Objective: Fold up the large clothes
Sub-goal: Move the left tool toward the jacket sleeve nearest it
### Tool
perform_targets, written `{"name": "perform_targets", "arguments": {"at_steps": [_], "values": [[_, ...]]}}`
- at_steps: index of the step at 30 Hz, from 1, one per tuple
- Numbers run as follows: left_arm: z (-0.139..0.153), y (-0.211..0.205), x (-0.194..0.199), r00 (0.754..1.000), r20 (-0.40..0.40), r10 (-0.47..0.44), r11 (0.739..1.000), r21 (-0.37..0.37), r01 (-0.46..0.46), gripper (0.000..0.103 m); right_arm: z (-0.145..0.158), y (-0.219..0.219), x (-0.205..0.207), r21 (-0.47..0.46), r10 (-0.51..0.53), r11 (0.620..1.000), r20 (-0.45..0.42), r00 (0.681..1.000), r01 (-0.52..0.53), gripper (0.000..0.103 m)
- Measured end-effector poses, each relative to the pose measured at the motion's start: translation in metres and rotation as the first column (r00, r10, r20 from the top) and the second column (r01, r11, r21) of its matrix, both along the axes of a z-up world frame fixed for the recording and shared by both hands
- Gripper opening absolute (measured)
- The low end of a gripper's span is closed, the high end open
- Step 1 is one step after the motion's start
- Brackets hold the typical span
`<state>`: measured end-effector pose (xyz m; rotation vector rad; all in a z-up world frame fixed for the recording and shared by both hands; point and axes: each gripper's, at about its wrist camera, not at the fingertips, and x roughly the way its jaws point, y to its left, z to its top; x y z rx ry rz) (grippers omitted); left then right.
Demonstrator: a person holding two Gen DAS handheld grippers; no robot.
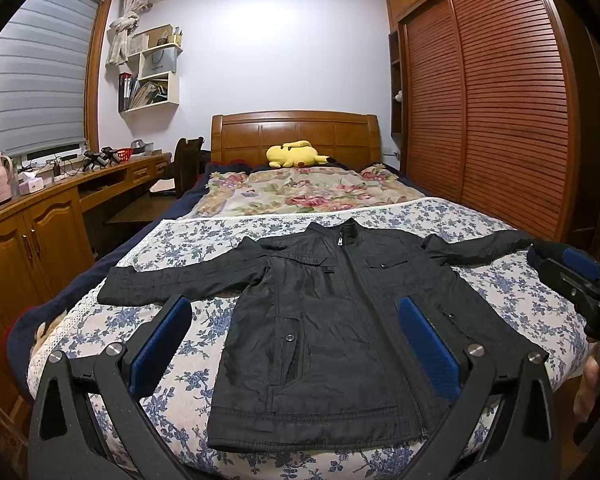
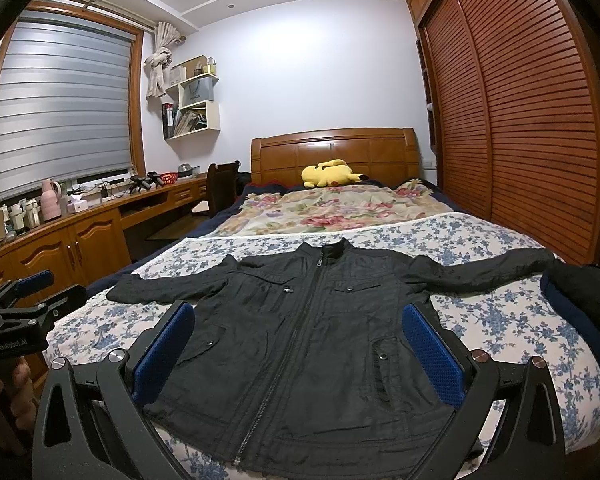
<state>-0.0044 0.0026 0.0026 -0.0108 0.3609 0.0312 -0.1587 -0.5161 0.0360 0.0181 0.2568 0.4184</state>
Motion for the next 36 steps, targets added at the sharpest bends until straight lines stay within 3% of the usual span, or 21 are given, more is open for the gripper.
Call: {"name": "perform_targets", "arguments": {"at_steps": [12, 29, 36], "values": [[-0.018, 0.012, 0.005, 0.999, -0.034, 0.031, 0.999, 0.023, -0.03, 0.103, -0.008, 0.012, 0.012, -0.012, 0.036, 0.999, -0.02, 0.999, -0.036, 0.103], [-0.077, 0.102, 0.052, 0.974, -0.152, 0.168, 0.986, 0.025, -0.166, 0.103, -0.051, 0.067, 0.083, -0.082, 0.143, 0.984, -0.142, 0.979, -0.156, 0.103], [-0.102, 0.144, 0.072, 0.955, -0.197, 0.224, 0.975, 0.037, -0.221, 0.103, -0.06, 0.097, 0.111, -0.126, 0.172, 0.973, -0.151, 0.973, -0.192, 0.103]]}}
